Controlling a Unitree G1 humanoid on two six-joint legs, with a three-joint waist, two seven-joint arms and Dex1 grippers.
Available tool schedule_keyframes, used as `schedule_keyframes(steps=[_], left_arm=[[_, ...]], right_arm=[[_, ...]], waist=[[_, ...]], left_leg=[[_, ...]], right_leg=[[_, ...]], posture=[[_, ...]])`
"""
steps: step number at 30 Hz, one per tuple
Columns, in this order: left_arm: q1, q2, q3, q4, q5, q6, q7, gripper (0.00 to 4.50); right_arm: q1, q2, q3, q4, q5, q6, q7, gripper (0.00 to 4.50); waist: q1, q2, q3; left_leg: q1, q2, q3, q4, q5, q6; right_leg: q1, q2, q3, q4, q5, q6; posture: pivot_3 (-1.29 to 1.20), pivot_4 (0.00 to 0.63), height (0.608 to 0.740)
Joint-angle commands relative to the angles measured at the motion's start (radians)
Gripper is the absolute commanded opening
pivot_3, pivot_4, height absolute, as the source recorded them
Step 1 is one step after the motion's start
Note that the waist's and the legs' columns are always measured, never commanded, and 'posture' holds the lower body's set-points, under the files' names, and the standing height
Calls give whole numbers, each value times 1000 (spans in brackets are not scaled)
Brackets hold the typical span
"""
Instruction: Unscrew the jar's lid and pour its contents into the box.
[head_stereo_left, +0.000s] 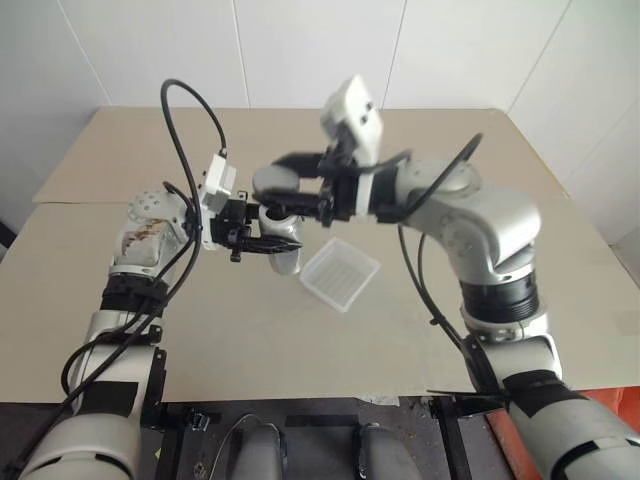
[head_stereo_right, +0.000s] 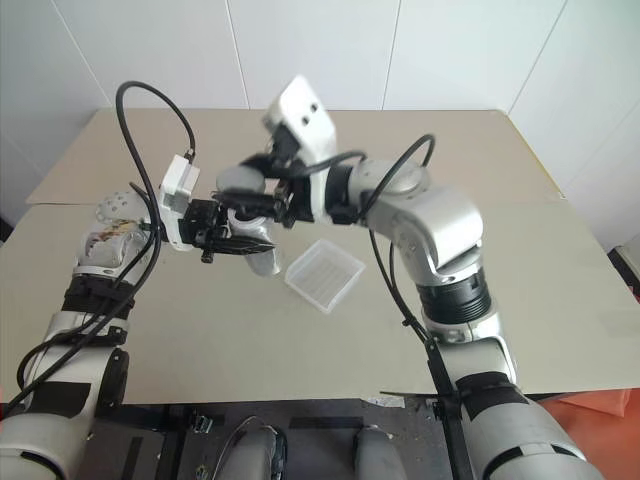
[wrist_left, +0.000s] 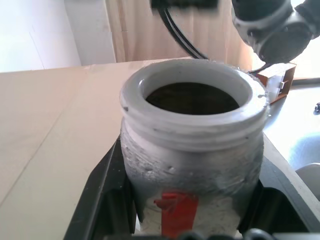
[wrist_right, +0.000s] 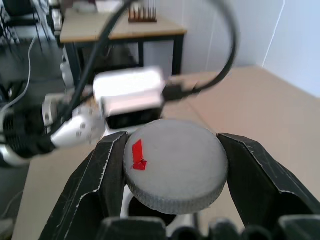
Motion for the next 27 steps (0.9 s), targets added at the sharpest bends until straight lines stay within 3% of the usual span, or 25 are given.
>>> schedule_keyframes(steps=[1, 4, 10, 15, 18, 20, 23, 27], left_arm=[[-12, 7, 18, -31, -6, -12, 5, 2014], [-14, 7, 29, -26, -6, -15, 23, 2014], [-39, -6, 43, -17, 7, -51, 91, 2014], [-43, -23, 42, 2, 27, -71, 126, 2014], [-44, -35, 44, -3, 36, -77, 160, 2014], [-49, -50, 44, 2, 74, -130, 228, 2014], [-58, -81, 20, 21, 203, -288, 408, 2014], [-93, -73, -109, 122, 604, -690, 817, 2014]], right_arm=[[32, -87, -84, -3, -37, -27, -41, 2777], [138, -141, -136, -2, -71, -46, -98, 2777], [535, -225, -216, 0, -172, -147, -176, 2777], [667, -242, -101, 65, -300, -188, -214, 4381], [686, -310, -94, 0, -300, -174, -154, 4468], [668, -391, -158, -83, -207, -98, -56, 4468], [620, -485, -254, -188, -23, 49, 63, 4468], [550, -528, -296, -262, 159, 229, 116, 4468]], waist=[[5, 0, 0], [8, 0, 0], [9, 0, 0], [-19, 0, 0], [-22, 0, 0], [-19, 1, 1], [-9, 1, 1], [5, 1, 0]], left_leg=[[0, 0, 0, 0, 0, 0], [0, -1, 0, 0, 0, 0], [-2, -1, 1, 0, 0, 0], [3, -1, 2, 0, 0, 0], [3, -1, 2, 0, 0, 0], [3, -2, 2, 0, 0, 0], [2, -2, 1, 0, 0, 0], [4, -1, 0, 0, 0, 0]], right_leg=[[0, 0, 0, 0, 0, 0], [1, -1, -1, -1, 0, 0], [-1, -2, 0, -1, 0, 0], [1, -1, 3, -3, 0, 0], [1, 0, 3, -3, 0, 0], [1, -1, 4, -3, 0, 0], [1, -2, 3, -4, 0, 1], [4, -1, 2, -5, 0, 0]], posture=[[0, 150, 740], [0, 150, 740], [0, 150, 740], [0, 150, 740], [0, 150, 740], [0, 150, 740], [0, 150, 740], [0, 150, 740]])
